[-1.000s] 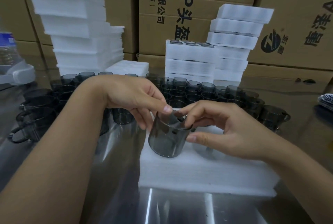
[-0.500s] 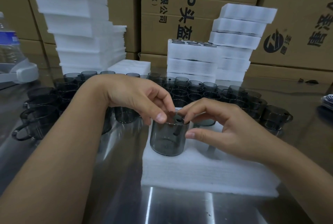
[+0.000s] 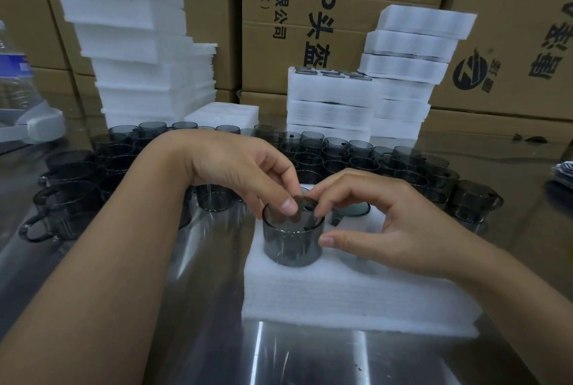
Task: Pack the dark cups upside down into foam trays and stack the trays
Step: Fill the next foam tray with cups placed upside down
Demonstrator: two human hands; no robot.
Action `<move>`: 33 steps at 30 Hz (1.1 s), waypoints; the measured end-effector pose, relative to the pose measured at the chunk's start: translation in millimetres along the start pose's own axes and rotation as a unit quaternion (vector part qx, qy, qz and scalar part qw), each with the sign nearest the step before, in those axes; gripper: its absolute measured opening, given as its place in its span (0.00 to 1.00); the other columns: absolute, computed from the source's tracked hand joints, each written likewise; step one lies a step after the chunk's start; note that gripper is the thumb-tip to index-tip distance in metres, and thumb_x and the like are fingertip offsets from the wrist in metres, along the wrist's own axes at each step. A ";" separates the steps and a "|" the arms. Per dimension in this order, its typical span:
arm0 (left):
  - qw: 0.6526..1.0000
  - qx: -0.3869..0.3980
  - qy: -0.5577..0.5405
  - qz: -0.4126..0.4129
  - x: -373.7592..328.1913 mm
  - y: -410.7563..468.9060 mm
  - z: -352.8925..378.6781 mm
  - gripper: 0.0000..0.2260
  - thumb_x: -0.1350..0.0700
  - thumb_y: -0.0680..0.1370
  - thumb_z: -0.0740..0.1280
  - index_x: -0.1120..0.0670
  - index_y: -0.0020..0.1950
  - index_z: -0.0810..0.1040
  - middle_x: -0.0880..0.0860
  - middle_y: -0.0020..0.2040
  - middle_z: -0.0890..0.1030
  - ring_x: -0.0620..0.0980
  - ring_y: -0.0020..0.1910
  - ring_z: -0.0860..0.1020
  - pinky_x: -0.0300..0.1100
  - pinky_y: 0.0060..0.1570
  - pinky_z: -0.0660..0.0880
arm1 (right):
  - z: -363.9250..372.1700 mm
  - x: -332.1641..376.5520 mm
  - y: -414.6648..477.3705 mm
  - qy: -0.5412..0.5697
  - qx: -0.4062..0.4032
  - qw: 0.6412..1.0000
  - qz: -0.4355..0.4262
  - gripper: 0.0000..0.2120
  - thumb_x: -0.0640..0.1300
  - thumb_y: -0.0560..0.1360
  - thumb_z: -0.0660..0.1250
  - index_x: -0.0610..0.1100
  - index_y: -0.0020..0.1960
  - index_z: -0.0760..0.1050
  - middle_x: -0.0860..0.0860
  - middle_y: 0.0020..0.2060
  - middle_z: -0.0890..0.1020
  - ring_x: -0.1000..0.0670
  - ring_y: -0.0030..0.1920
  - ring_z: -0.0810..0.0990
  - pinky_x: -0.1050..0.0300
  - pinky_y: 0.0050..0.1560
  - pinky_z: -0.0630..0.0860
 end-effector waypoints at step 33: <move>0.999 -0.041 -0.010 -0.029 -1.2 2.5 1.1 0.02 0.57 0.70 0.72 0.51 0.40 0.85 0.52 0.42 0.86 0.46 0.42 0.84 0.33 0.41 0.77 | 1.2 -6.6 3.5 -0.047 0.034 0.995 0.079 0.22 0.63 0.60 0.71 0.58 0.52 0.82 0.61 0.50 0.80 0.56 0.48 0.79 0.61 0.53 0.74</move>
Point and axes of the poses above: each hand's wrist, its own y-axis towards the middle knuckle, its own z-axis out of the palm, x = y × z, the point moved 3 cm from there along y, towards the middle knuckle
